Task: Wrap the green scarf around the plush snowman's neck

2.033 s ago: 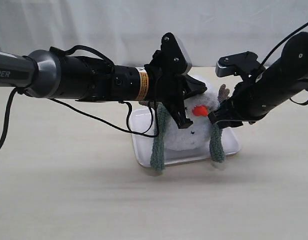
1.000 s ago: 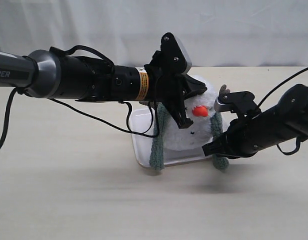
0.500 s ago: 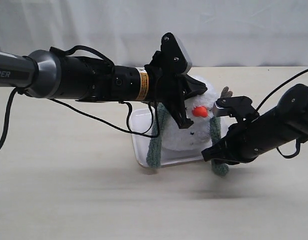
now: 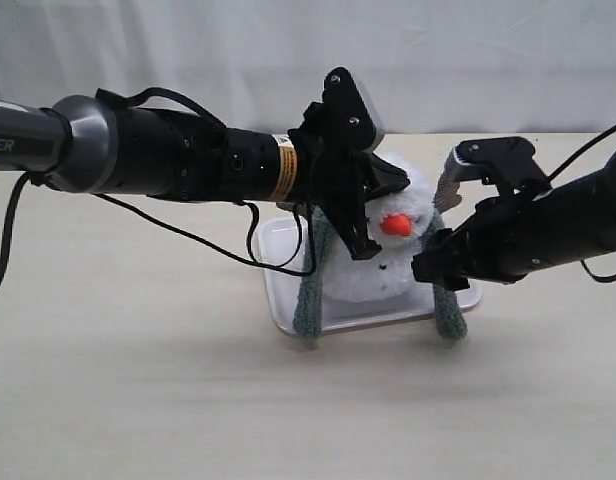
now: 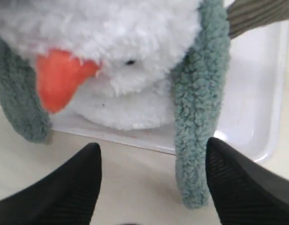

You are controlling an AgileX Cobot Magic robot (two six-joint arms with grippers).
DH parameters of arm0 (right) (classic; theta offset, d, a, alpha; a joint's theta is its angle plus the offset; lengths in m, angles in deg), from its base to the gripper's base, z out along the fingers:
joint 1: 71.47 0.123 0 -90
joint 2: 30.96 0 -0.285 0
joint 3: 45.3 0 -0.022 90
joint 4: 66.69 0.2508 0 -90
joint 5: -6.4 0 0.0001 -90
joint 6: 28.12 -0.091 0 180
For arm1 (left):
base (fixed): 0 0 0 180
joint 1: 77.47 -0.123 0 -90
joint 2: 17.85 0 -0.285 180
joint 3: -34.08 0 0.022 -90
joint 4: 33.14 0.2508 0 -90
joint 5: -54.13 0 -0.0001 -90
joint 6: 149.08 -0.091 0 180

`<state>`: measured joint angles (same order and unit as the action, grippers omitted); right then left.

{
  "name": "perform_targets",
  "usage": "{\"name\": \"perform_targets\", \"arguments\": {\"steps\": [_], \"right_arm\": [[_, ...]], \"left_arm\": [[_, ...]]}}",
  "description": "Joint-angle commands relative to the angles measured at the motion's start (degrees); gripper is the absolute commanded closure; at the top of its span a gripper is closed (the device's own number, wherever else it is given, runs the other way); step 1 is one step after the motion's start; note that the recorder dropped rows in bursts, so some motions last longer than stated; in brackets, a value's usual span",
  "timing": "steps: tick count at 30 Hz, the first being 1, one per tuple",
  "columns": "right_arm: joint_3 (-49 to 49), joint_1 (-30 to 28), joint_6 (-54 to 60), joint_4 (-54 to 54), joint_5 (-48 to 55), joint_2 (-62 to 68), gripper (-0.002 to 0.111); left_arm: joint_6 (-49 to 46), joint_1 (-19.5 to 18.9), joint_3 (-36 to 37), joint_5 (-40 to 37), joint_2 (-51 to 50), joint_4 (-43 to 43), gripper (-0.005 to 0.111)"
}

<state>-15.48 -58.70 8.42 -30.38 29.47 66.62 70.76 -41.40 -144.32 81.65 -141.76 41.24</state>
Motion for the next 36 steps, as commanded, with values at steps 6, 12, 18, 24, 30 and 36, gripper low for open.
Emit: {"name": "perform_targets", "arguments": {"steps": [6, 12, 18, 24, 30, 36], "right_arm": [[0.1, 0.1, -2.7, 0.3, 1.3, -13.8, 0.047], [0.1, 0.1, -2.7, -0.1, 2.4, -19.7, 0.053], [0.1, 0.1, -2.7, -1.4, 2.4, -26.0, 0.087], [1.4, 0.1, -2.7, -3.6, 2.6, -32.5, 0.104], [6.7, 0.1, -2.8, -2.2, -5.1, -41.5, 0.104], [11.0, 0.1, -3.1, -1.0, -9.9, -49.4, 0.104]], "left_arm": [[14.6, 0.2, 0.0, -1.7, 6.2, 13.4, 0.107], [19.5, 0.2, 0.2, -2.0, 9.7, 14.4, 0.107], [35.0, 0.2, 0.2, -3.5, 14.3, 25.6, 0.107], [38.0, 0.2, 4.2, -8.2, 19.6, 25.6, 0.107], [38.0, 0.2, 11.3, -16.3, 24.9, 25.6, 0.107], [38.2, 0.2, 16.6, -18.5, 30.8, 25.6, 0.107]]}}
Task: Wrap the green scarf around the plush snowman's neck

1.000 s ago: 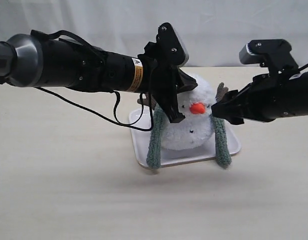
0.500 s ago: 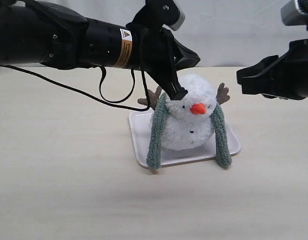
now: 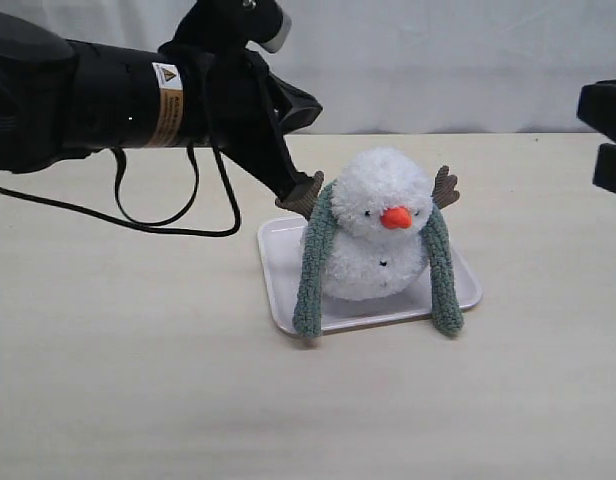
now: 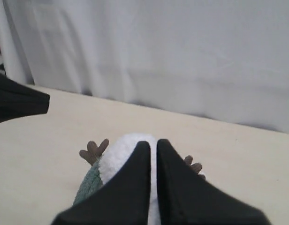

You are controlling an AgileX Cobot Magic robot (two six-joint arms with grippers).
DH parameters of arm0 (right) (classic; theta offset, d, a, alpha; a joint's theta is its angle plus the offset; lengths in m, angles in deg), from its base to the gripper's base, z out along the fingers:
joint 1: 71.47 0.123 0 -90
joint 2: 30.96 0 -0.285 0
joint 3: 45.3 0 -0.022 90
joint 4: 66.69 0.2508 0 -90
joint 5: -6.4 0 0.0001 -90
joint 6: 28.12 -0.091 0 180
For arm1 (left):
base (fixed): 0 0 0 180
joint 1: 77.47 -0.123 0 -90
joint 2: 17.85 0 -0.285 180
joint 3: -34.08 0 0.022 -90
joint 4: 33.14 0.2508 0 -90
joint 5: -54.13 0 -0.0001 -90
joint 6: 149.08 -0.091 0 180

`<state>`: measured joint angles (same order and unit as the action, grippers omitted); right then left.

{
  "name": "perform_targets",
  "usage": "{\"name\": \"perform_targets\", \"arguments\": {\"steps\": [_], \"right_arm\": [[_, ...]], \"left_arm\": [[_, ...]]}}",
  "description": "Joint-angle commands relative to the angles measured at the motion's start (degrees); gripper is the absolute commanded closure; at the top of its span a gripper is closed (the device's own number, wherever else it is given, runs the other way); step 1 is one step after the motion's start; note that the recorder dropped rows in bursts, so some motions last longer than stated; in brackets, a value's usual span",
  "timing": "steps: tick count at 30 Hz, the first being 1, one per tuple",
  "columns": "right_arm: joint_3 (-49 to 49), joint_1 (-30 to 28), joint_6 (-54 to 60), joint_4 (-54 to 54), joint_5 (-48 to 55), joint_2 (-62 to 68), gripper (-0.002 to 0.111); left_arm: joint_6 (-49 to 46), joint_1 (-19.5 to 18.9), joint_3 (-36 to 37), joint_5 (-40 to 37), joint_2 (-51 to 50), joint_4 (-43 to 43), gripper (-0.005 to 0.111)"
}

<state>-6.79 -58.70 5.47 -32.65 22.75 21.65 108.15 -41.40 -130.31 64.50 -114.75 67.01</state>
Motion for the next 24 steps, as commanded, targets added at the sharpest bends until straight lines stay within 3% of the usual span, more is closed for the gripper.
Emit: {"name": "perform_targets", "arguments": {"steps": [1, 24], "right_arm": [[2.9, 0.1, -0.1, 1.2, -3.5, -5.9, 0.104], [4.3, 0.1, -0.3, 1.2, -3.6, -13.4, 0.104]], "left_arm": [[0.8, 0.2, 3.4, -1.3, 4.9, -0.2, 0.107], [1.3, 0.2, 19.9, -0.8, 32.4, -5.1, 0.107]]}}
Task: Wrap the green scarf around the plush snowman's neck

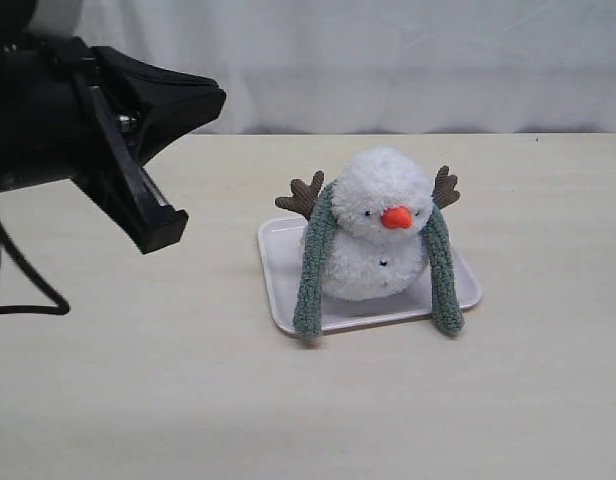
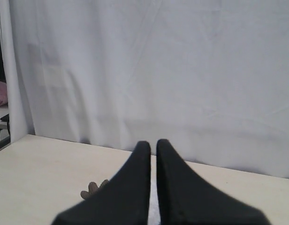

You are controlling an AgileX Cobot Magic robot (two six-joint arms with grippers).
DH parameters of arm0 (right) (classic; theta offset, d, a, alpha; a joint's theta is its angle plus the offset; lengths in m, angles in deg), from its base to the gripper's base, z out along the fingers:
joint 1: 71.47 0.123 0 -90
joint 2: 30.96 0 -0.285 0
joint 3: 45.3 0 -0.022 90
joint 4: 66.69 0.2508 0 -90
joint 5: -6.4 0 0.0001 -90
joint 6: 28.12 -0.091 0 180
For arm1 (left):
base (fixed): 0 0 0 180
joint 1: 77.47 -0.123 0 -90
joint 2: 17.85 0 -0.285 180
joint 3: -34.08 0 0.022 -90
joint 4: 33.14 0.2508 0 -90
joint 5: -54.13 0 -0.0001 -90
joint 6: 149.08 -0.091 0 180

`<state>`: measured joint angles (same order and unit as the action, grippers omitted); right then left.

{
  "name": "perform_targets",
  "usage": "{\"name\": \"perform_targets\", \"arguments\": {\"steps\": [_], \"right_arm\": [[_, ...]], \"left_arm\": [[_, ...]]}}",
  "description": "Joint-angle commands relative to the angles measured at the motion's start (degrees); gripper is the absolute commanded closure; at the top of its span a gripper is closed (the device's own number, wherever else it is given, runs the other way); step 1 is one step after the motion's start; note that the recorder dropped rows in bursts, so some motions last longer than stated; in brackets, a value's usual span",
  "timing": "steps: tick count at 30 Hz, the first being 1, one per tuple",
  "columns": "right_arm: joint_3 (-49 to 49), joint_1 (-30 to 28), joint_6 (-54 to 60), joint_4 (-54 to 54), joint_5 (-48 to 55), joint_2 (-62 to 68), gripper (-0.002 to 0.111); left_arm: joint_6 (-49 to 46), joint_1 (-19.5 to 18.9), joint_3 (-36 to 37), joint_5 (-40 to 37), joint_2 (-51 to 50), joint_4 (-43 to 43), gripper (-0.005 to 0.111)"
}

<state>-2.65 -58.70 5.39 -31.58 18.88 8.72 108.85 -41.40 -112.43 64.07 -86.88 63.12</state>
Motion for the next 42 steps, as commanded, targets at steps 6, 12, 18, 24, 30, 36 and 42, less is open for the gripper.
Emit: {"name": "perform_targets", "arguments": {"steps": [6, 12, 18, 24, 30, 36, 42], "right_arm": [[0.2, 0.1, -0.3, 0.7, 2.6, -0.5, 0.104], [0.2, 0.1, 0.3, 1.5, 2.3, -1.0, 0.104], [0.2, 0.1, 0.3, 1.5, 1.0, -2.4, 0.104], [0.2, 0.1, 0.3, 1.5, 1.0, -2.7, 0.104], [0.2, 0.1, 0.3, 1.5, 1.0, -2.7, 0.104], [0.2, 0.1, 0.3, 1.5, 1.0, -2.7, 0.104], [0.2, 0.1, 0.3, 1.5, 1.0, -2.7, 0.104]], "left_arm": [[1.8, 0.2, 5.3, -0.4, 13.0, -1.2, 0.107], [2.1, 0.2, 7.4, 0.0, 19.6, -1.2, 0.107], [3.5, 0.2, 7.7, 0.2, 24.1, -1.1, 0.107], [3.5, 0.2, 7.7, 3.0, 27.4, -1.1, 0.107], [3.3, 0.2, 7.7, 2.3, 27.7, -1.1, 0.107], [3.3, 0.2, 7.7, 2.4, 27.7, -1.1, 0.107], [3.3, 0.2, 7.7, 2.4, 27.7, -1.1, 0.107]]}}
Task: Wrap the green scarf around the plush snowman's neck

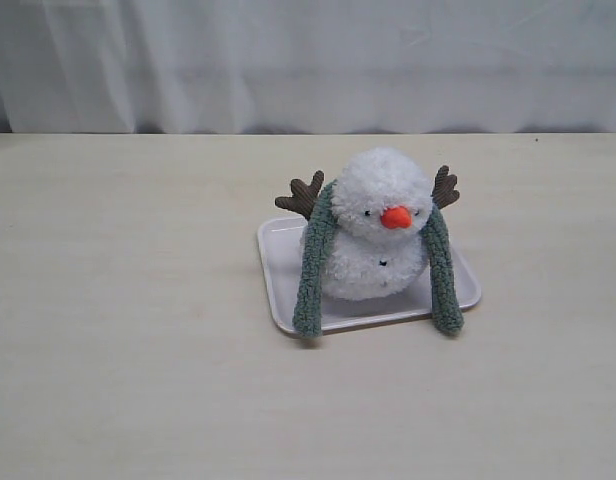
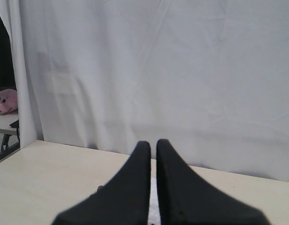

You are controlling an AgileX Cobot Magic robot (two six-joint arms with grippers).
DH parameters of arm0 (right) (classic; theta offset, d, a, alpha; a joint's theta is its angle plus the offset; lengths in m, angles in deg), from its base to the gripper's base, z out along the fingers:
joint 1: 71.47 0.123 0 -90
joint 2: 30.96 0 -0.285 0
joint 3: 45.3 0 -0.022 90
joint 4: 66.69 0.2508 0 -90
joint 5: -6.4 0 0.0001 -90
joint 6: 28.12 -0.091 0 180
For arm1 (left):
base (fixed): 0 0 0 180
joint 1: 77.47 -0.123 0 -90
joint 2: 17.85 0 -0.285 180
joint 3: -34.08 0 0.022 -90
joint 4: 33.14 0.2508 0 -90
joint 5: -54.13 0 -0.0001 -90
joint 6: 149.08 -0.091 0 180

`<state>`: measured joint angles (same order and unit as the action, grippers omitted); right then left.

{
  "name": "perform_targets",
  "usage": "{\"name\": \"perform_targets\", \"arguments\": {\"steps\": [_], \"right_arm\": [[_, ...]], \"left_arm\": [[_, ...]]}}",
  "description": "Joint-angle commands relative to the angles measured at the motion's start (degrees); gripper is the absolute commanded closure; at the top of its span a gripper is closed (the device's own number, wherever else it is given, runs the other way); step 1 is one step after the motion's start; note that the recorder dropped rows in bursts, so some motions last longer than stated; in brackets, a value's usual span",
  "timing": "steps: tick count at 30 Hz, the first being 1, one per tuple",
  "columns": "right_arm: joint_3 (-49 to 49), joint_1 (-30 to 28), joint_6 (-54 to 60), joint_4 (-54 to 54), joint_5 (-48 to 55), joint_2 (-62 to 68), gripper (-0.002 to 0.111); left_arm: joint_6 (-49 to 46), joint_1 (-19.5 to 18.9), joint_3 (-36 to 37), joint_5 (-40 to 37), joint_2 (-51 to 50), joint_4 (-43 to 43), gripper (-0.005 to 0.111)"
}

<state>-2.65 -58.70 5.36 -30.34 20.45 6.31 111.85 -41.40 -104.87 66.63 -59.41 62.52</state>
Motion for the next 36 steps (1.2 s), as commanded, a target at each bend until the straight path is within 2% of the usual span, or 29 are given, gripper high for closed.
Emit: {"name": "perform_targets", "arguments": {"steps": [1, 15, 17, 19, 20, 21, 22, 23, 25, 27, 29, 36], "right_arm": [[0.2, 0.1, 0.3, 0.3, -0.6, -0.3, 0.104], [0.2, 0.1, 0.3, 0.3, -0.6, -0.3, 0.104], [0.2, 0.1, 0.3, 0.3, -0.6, -0.3, 0.104], [0.2, 0.1, 0.3, 0.3, -0.6, -0.3, 0.104], [0.2, 0.1, 0.3, 0.3, -0.6, -0.3, 0.104], [0.2, 0.1, 0.3, 0.3, -0.6, -0.3, 0.104], [0.2, 0.1, 0.3, 0.3, -0.6, -0.3, 0.104], [0.2, 0.1, 0.3, 0.3, -0.6, -0.3, 0.104], [0.2, 0.1, 0.3, 0.3, -0.6, -0.3, 0.104], [0.2, 0.1, 0.3, 0.3, -0.6, -0.3, 0.104], [0.2, 0.1, 0.3, 0.3, -0.6, -0.3, 0.104], [0.2, 0.1, 0.3, 0.3, -0.6, -0.3, 0.104]], "left_arm": [[0.3, 0.2, 0.1, -0.1, 0.2, -0.5, 0.107], [0.3, 0.2, 0.1, -0.1, 0.2, -1.0, 0.107], [-3.1, 0.2, 0.1, -0.8, 0.5, -8.0, 0.107], [-10.1, 0.2, 0.1, -4.4, 0.8, -22.8, 0.107], [-16.5, 0.2, 0.1, -7.4, 0.9, -33.1, 0.107], [-22.0, 0.2, 0.1, -9.5, 0.9, -38.9, 0.107], [-30.7, 0.2, 0.1, -11.9, 1.0, -49.2, 0.107], [-37.6, 0.2, 0.1, -13.2, 1.1, -55.6, 0.107], [-58.7, 0.2, 0.1, -14.1, 1.4, -74.7, 0.107], [-74.8, 0.2, 0.1, -14.3, 1.6, -87.5, 0.107], [-81.3, 0.2, 0.1, -15.7, 1.9, -90.8, 0.107], [-83.1, 0.2, 0.1, -20.6, 5.4, -90.5, 0.107]]}}
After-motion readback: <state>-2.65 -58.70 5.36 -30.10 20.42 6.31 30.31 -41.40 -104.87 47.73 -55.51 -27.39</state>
